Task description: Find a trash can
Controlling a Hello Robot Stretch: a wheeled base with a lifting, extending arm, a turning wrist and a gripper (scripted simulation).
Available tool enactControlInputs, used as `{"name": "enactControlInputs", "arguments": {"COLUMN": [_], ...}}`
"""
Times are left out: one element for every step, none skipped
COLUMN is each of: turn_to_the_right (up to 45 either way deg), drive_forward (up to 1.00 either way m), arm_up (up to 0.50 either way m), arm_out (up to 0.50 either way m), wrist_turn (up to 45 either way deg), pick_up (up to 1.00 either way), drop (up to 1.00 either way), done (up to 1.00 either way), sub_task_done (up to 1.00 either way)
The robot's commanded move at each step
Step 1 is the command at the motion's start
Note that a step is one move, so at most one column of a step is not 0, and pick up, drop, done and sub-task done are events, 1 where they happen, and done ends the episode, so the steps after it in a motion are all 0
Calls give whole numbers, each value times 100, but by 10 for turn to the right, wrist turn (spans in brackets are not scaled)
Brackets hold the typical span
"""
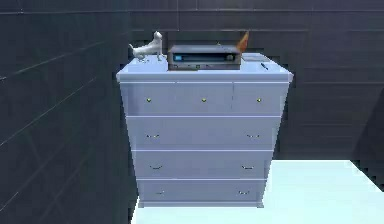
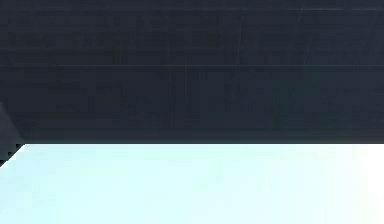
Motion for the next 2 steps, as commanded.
{"name": "enactControlInputs", "arguments": {"turn_to_the_right": [450, 360], "drive_forward": [0, 0], "arm_up": [0, 0], "arm_out": [0, 0], "wrist_turn": [0, 0], "pick_up": [0, 0], "drop": [0, 0], "done": [0, 0], "sub_task_done": [0, 0]}}
